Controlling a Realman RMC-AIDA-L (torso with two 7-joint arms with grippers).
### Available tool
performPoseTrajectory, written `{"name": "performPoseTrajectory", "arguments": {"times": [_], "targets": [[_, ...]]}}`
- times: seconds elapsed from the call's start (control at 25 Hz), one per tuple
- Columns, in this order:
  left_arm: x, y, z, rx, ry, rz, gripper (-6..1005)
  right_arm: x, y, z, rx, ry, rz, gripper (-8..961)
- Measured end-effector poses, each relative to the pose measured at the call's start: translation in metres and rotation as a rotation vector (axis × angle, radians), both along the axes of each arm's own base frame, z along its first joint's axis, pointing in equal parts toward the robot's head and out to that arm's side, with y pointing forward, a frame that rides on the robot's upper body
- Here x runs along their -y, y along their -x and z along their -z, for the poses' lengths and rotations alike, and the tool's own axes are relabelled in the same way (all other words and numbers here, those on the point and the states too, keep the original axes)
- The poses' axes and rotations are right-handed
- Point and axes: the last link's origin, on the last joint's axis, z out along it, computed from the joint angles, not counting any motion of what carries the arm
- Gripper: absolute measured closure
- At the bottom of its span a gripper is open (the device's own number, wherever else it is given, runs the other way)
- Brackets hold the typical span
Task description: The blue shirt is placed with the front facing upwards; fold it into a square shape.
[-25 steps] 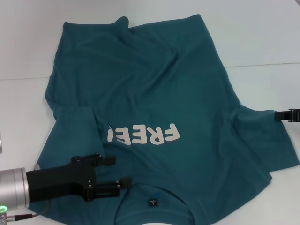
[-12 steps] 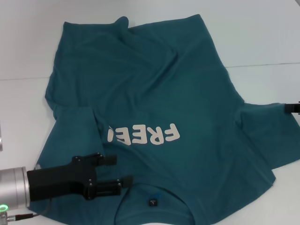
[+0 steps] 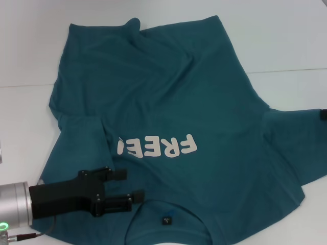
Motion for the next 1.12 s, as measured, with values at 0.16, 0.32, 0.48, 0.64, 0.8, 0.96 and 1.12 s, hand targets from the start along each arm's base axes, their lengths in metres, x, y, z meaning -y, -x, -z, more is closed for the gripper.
{"name": "performPoseTrajectory", "arguments": {"times": [0.16,0.32,0.48,0.64,0.8,0.96,1.12], "targets": [[0.001,0.001,0.001,0.004,0.005,-0.006,112,0.0,0.001,-0.001,0.025,0.01,-0.005,888],[0.002,0.001,0.004,0.012,0.014,-0.014,112,-0.002,0.003,0.0,0.04,0.019,-0.012,882],[0.003,0.001,0.005,0.016,0.019,-0.017,112,-0.004,0.006,-0.002,0.047,0.018,-0.022,875],[0.003,0.001,0.006,0.017,0.02,-0.02,112,-0.008,0.012,-0.004,0.054,0.015,-0.042,869],[0.003,0.002,0.007,0.019,0.022,-0.027,112,-0.012,0.018,-0.004,0.063,0.024,-0.067,863],[0.002,0.001,0.006,0.025,0.022,-0.035,111,-0.014,0.022,-0.002,0.077,0.038,-0.094,857],[0.002,0.001,0.006,0.029,0.021,-0.037,111,-0.017,0.027,0.002,0.086,0.053,-0.113,850]]}}
